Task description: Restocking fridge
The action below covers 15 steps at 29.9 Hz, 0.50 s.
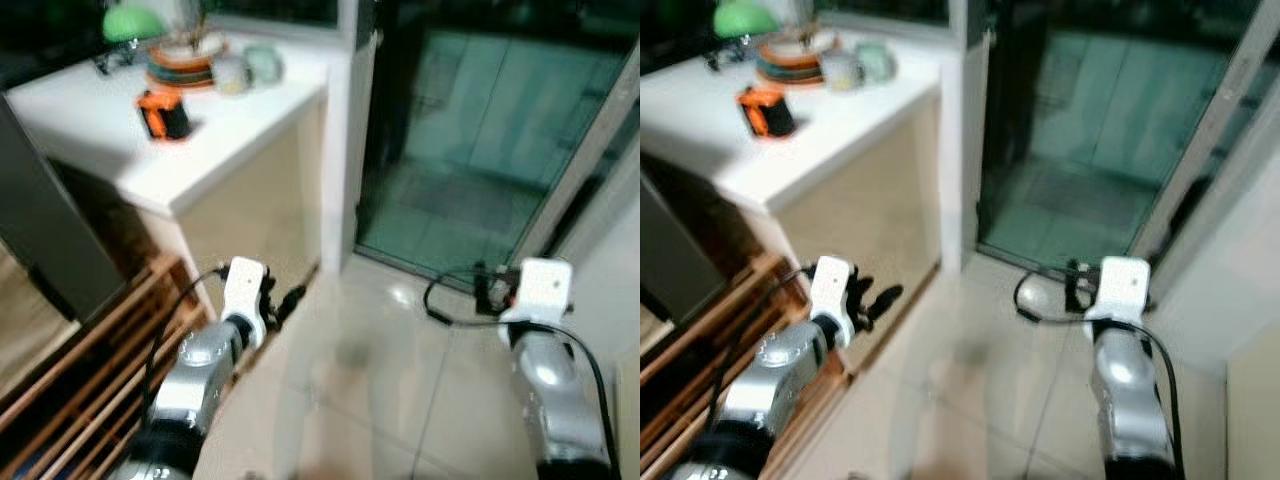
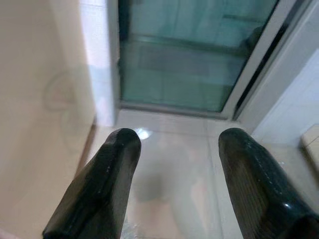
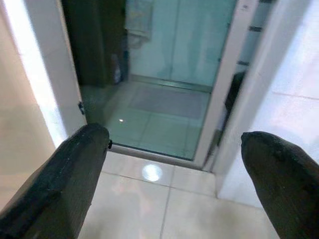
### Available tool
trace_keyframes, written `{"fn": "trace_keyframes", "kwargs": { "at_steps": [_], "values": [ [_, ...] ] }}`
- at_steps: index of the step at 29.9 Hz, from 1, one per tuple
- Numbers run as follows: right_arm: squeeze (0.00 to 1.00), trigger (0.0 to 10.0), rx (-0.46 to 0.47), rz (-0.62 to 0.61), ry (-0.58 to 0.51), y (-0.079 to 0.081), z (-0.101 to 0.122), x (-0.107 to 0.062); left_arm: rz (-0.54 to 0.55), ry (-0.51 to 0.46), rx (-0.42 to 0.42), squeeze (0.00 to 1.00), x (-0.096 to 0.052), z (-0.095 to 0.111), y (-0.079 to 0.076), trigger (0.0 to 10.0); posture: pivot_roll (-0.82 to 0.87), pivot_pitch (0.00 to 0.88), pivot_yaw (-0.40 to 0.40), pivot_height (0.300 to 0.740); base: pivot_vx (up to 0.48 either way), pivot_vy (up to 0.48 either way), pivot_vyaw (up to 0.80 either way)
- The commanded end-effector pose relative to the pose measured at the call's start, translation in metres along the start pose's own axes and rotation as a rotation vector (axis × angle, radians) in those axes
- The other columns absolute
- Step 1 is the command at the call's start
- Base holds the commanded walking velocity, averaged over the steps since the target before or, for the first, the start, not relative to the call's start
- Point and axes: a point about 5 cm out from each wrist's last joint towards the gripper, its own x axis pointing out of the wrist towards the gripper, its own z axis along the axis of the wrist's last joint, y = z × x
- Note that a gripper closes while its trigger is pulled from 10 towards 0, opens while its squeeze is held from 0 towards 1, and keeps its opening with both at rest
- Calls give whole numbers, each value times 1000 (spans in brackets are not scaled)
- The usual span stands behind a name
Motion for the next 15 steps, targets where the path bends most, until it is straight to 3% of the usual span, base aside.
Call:
{"fn": "trace_keyframes", "kwargs": {
  "at_steps": [1, 2, 4, 15],
  "values": [
    [0, 10000, 17, 38, -22, 9, 5, 3, -4, -98, -1, 0, 5, 22, -4, 10000, -139, 0, 15, 740, 0, 0, -425],
    [0, 10000, 17, 60, -39, 15, 10, 5, -20, -152, -36, 0, 9, 31, -10, 10000, -140, 0, 16, 740, 458, 0, 0],
    [0, 10000, 16, 74, -47, 19, 13, 6, -35, -168, -34, 0, 10, 35, -15, 10000, -142, 0, 16, 740, 458, 0, 0],
    [0, 10000, -2, 94, -55, 23, 14, 7, -113, -122, -10, 0, 23, 35, -33, 10000, -156, 0, 21, 740, 458, 0, 0]
  ]
}}
